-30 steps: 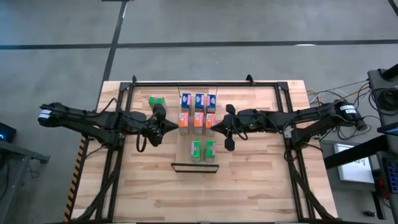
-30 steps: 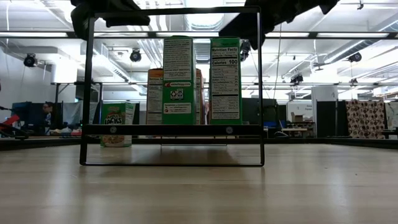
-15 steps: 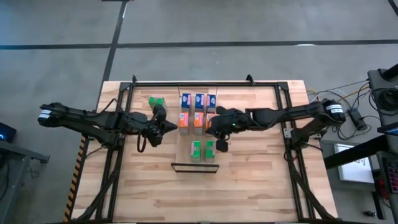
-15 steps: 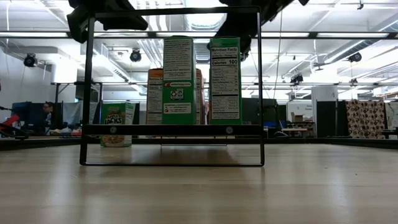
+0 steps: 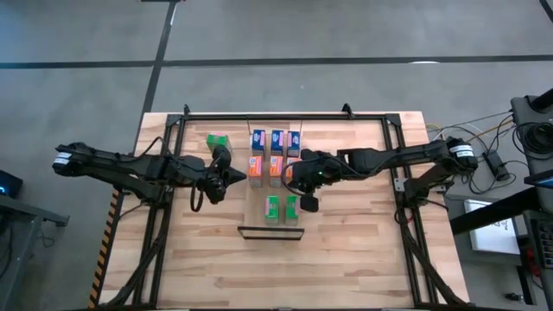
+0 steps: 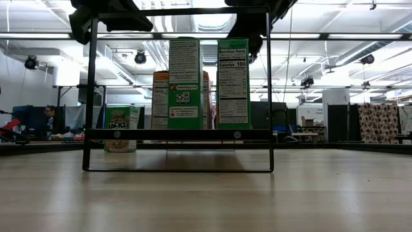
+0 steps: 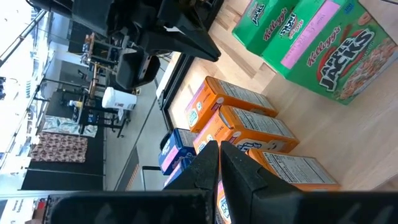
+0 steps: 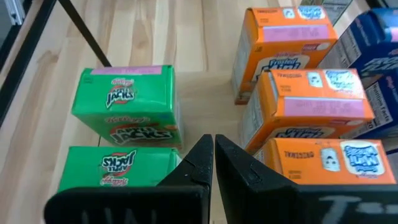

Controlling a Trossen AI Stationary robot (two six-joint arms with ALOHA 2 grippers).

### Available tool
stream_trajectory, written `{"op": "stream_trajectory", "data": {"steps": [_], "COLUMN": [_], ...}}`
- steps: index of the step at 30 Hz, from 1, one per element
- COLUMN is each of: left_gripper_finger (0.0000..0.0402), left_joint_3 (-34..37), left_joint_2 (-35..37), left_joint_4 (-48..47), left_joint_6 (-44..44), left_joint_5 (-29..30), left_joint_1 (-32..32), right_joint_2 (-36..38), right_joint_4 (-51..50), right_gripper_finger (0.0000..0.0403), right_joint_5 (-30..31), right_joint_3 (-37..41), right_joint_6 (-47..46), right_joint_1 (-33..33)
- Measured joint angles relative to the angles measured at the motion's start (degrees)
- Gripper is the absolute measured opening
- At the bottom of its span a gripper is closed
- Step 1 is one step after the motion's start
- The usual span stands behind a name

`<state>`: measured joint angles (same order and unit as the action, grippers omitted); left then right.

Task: Stack cereal on shelf
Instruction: Put the green cereal box on the shelf aligned with the other green cereal boxes

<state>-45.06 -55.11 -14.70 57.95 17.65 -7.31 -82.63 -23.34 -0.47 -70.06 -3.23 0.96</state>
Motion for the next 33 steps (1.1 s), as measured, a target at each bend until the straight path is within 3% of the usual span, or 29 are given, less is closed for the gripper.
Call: {"op": "stream_trajectory", "data": {"steps": [33], "left_gripper_finger": [0.0], "left_joint_3": [0.09], "left_joint_2": [0.02], "left_joint_4": [0.04], "left_joint_6": [-0.47], "left_joint_5": [-0.13], "left_joint_1": [0.0], "right_joint_2": [0.0], "right_joint_4": [8.52], "right_gripper_finger": [0.0008], "right_joint_5": [0.48], "right_joint_3": [6.11], "right_joint_6": [0.09], "right_joint_1": [2.07]}}
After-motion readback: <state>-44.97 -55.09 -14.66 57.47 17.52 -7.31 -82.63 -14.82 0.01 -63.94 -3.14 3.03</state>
